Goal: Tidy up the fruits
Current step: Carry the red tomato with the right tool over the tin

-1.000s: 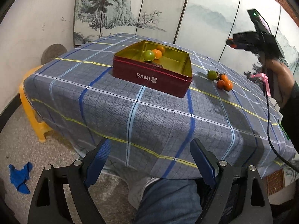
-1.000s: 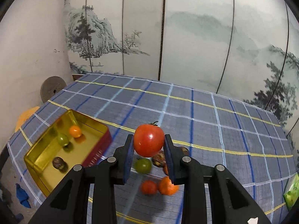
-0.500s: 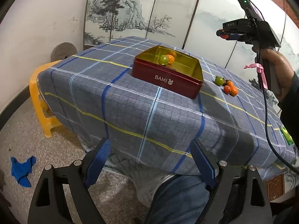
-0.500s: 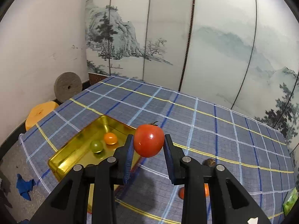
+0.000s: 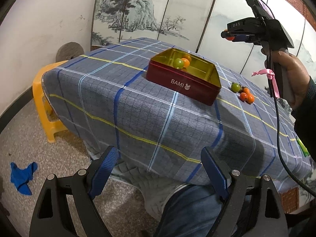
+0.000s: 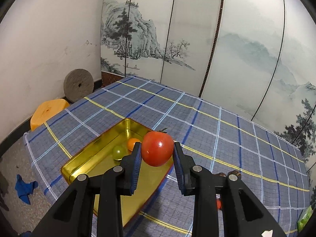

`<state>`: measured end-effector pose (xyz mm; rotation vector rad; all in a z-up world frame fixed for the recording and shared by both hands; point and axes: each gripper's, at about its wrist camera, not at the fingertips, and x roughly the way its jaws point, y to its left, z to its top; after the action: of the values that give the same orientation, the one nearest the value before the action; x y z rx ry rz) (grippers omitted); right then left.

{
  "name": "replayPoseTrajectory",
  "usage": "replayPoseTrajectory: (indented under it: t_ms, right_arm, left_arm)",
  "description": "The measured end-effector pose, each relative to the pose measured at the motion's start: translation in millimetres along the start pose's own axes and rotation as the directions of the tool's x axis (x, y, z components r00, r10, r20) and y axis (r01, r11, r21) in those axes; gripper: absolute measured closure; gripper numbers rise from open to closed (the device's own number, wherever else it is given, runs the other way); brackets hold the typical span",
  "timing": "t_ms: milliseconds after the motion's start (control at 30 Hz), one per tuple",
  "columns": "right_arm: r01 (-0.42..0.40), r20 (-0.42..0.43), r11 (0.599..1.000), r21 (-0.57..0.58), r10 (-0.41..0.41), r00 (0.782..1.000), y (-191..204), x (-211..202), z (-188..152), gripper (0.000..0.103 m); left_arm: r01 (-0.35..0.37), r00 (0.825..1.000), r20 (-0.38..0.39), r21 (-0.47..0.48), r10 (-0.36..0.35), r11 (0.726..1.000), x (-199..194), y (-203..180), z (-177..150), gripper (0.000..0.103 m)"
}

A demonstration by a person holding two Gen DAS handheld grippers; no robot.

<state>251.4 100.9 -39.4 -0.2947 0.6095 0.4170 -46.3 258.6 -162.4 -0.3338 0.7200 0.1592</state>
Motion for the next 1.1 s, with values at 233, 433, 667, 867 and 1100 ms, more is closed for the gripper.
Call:
replayPoseTrajectory:
  t_ms: [233,433,667,867,1100]
  right_arm:
    - [-0.047,-0.041,0.999,-0.015,0.046,0.998,15.9,17.5,-6.4,0.074]
    - [-0.159,-0.1,0.987,-0.04,0.154,0.983,43.5,35.3,-19.0,0.074]
    - [-0.288,-0.195,0.957,-0.038,0.275,0.941,78.7,60.8,-33.3,0.074]
    - [-0.358,-0.295,0.934,-0.011,0.339,0.893,98.5,89.3,-44.8,0.074]
    - [-0.386,-0.353,0.922,0.045,0.376,0.857,99.4,109.1,-54.6,0.073]
  left_arm:
    - [0.0,1.0,-0.028,-0.009,0.0,1.0,10.4,3.5,-2.6,0.016]
    - [-0.003,0.999,-0.048,-0.009,0.003,1.0,16.0,5.0,-4.7,0.016]
    - [-0.021,0.998,-0.062,-0.023,0.02,1.0,19.9,11.5,-6.2,0.016]
    - [-0.037,0.997,-0.069,-0.02,0.035,0.999,20.6,14.2,-7.0,0.016]
    - [-0.046,0.996,-0.079,-0.005,0.046,0.999,21.1,11.1,-8.0,0.016]
